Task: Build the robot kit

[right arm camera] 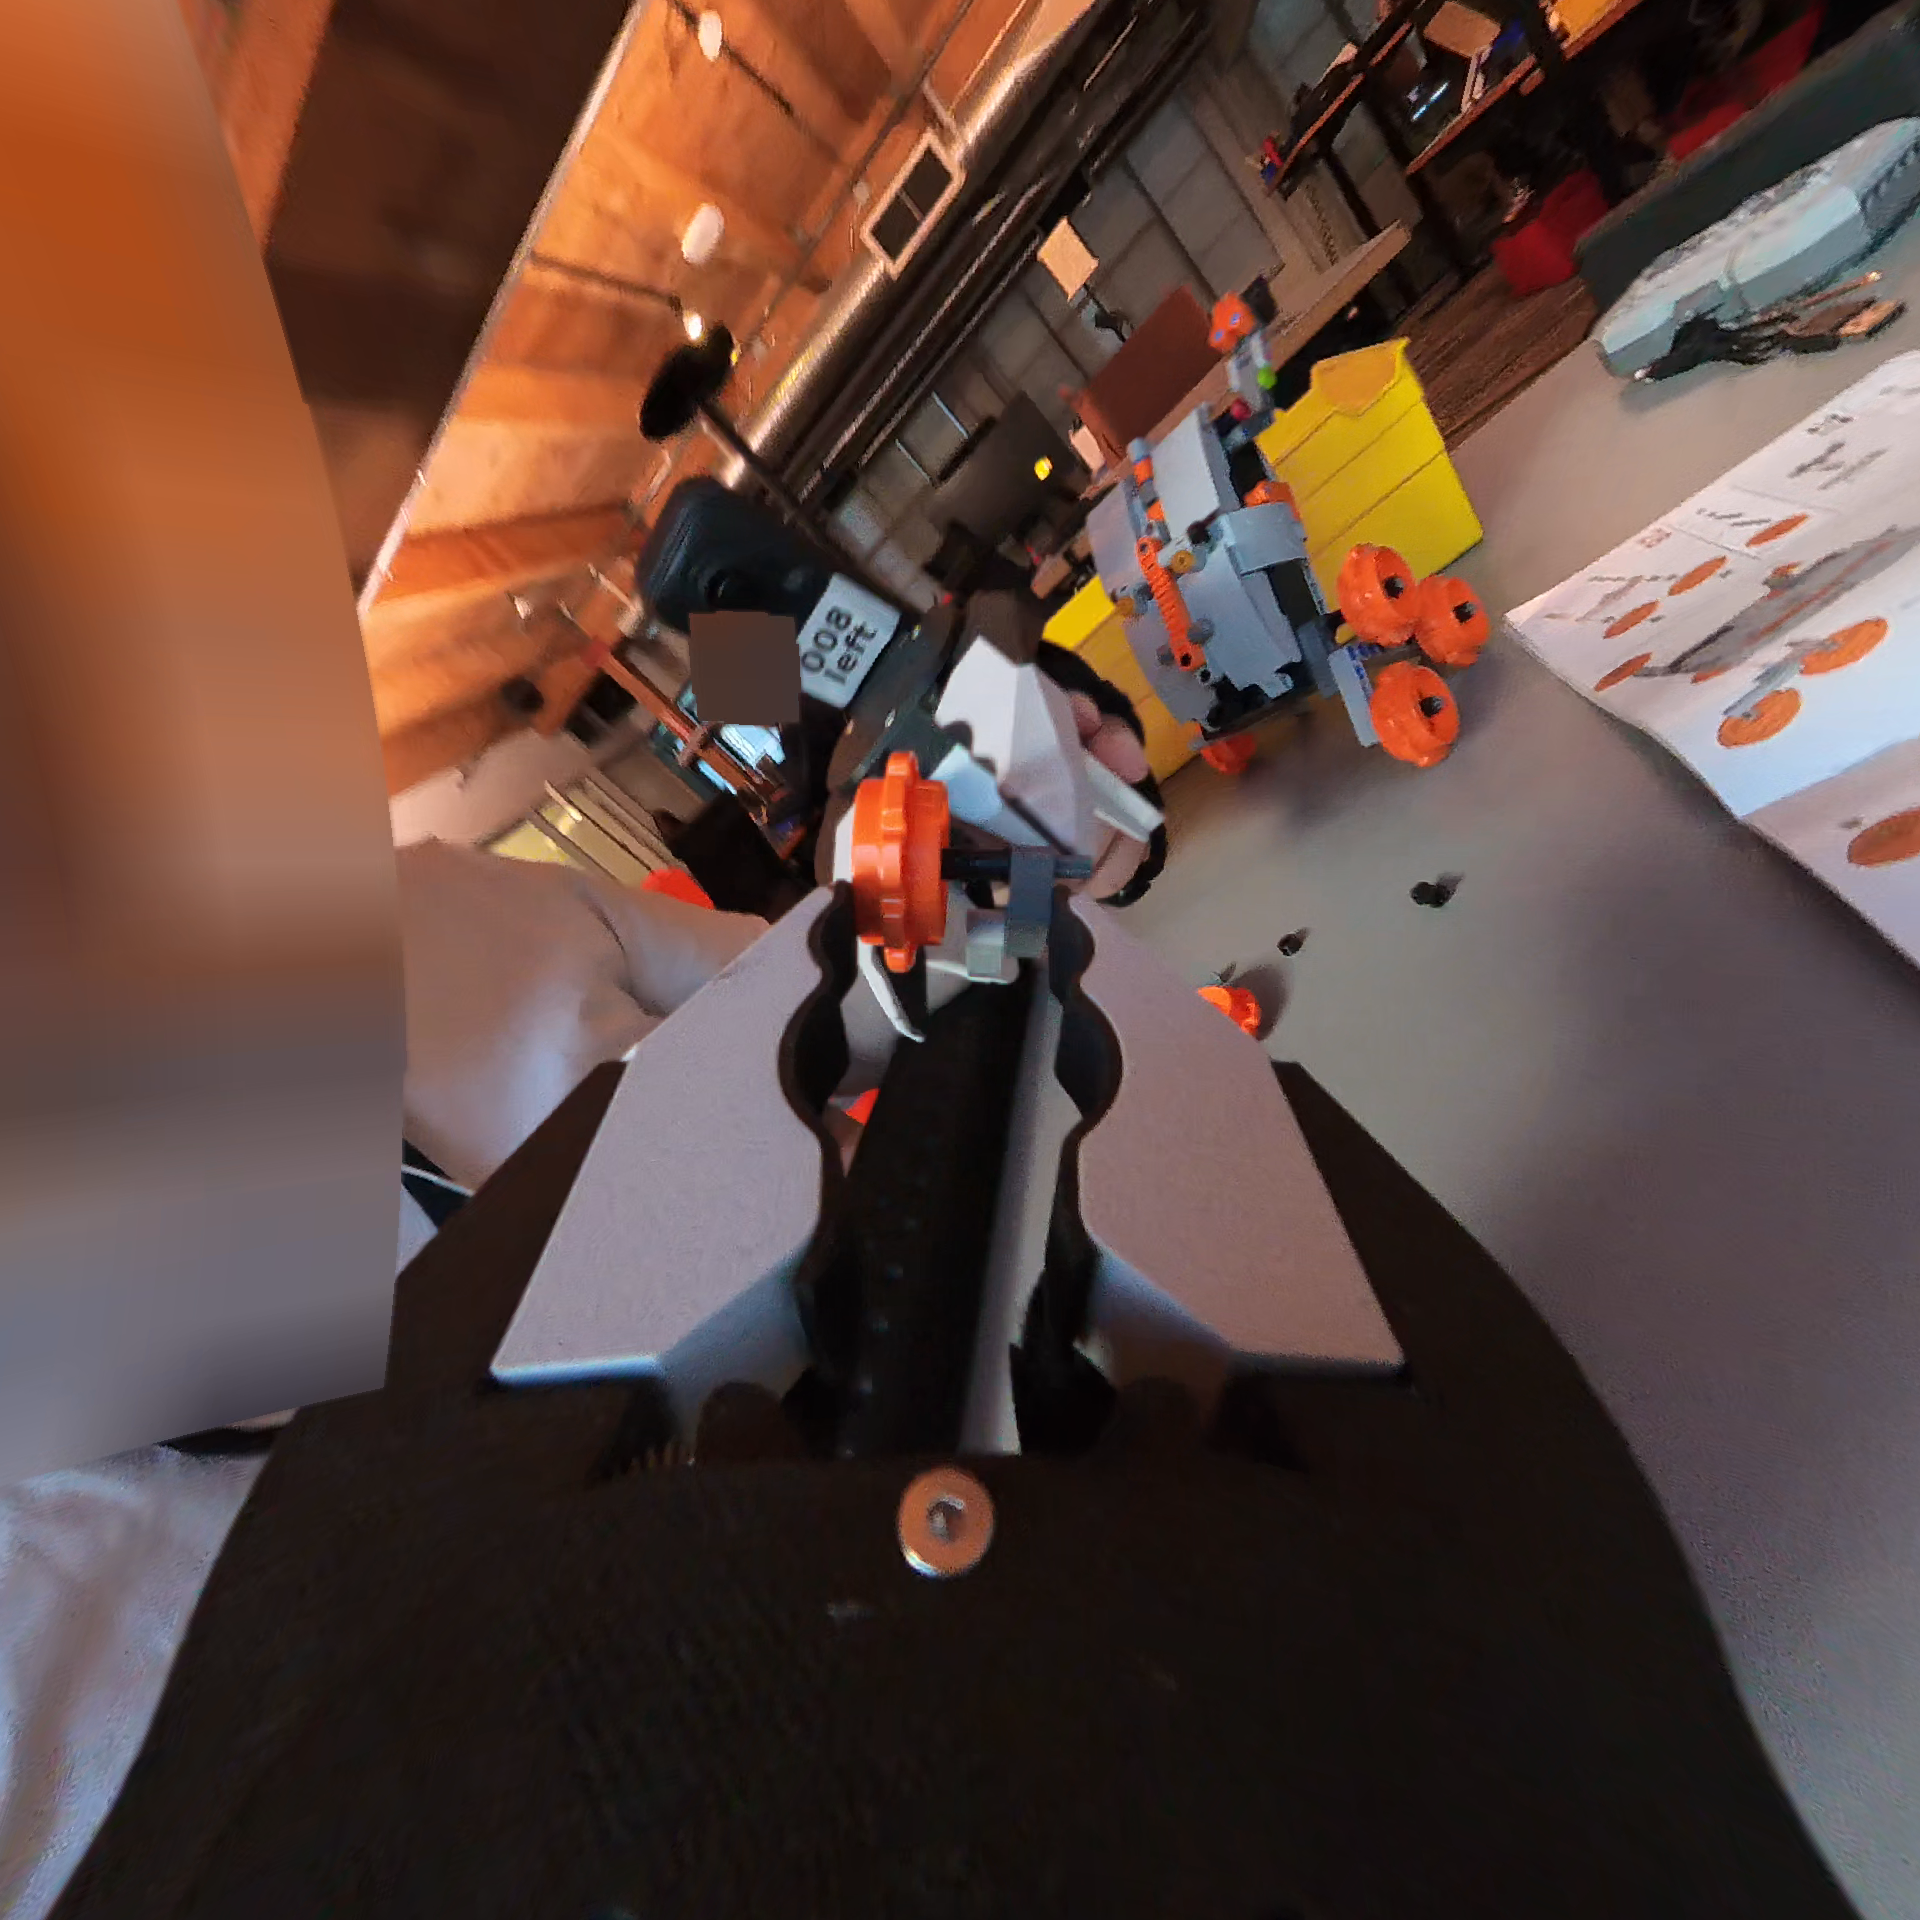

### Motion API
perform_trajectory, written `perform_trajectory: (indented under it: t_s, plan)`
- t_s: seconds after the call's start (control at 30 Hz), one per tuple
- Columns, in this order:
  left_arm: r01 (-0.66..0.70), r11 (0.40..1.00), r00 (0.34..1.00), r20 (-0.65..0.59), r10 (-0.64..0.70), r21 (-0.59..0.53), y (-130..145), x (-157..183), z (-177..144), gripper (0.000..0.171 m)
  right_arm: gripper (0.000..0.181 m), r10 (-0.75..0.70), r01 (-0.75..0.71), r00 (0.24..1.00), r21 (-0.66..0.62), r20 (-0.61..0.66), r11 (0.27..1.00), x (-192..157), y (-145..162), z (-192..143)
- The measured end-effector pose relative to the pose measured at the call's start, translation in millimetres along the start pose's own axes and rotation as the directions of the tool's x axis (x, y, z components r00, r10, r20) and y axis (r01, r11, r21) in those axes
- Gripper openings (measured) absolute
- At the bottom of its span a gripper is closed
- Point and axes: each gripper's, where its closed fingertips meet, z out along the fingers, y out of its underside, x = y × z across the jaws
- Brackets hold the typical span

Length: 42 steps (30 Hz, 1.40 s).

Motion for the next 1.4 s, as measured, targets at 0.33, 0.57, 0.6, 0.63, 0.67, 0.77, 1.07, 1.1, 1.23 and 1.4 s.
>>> perform_trajectory:
  t_s: [0.33,0.57,0.6,0.63,0.67,0.77,1.07,1.1,1.23,1.4]
  plan:
    - [0.075,0.987,0.954,0.3,-0.029,-0.141,21.7,-43.4,9.4,0.009,0.036,0.299,-0.275,0.953,0.256,-0.058,0.927,39.0,-14.7,-5.4]
    - [0.055,0.998,0.932,0.359,-0.041,-0.029,4.9,-55.4,-0.5,0.021,0.035,0.571,-0.686,0.728,0.388,0.38,0.616,34.3,-27.7,-9.7]
    - [0.05,0.999,0.934,0.355,-0.047,0.003,0.5,-55.0,-0.9,0.022,0.035,0.591,-0.731,0.683,0.385,0.43,0.564,34.9,-27.7,-10.6]
    - [0.048,0.998,0.937,0.344,-0.06,0.045,-5.5,-53.8,-1.0,0.023,0.035,0.603,-0.76,0.649,0.376,0.464,0.53,34.9,-26.7,-10.1]
    - [0.055,0.995,0.942,0.326,-0.079,0.083,-10.7,-52.1,-0.6,0.024,0.035,0.609,-0.781,0.624,0.362,0.489,0.51,33.5,-25.8,-8.6]
    - [0.102,0.989,0.954,0.272,-0.127,0.105,-11.7,-48.8,3.8,0.018,0.035,0.604,-0.8,0.594,0.314,0.53,0.512,21.8,-26.3,-1.9]
    - [0.201,0.962,0.966,0.127,-0.226,0.186,-21.8,-36.7,1.9,0.014,0.038,0.554,-0.735,0.662,0.296,0.504,0.61,3.7,-28.1,2.8]
    - [0.252,0.947,0.957,0.093,-0.274,0.198,-22.5,-36.7,-0.3,0.014,0.04,0.533,-0.676,0.727,0.316,0.433,0.666,5.5,-27.1,1.7]
    - [0.469,0.862,0.883,-0.08,-0.462,0.192,-16.8,-35.0,-11.1,0.014,0.05,0.288,-0.29,0.956,0.317,0.054,0.903,12.5,-32.5,-16.6]
    - [0.491,0.869,0.859,-0.199,-0.471,0.062,-1.1,-20.1,-10.7,0.013,0.02,-0.386,0.39,0.87,-0.052,-0.305,0.919,8.0,-23.8,-25.0]
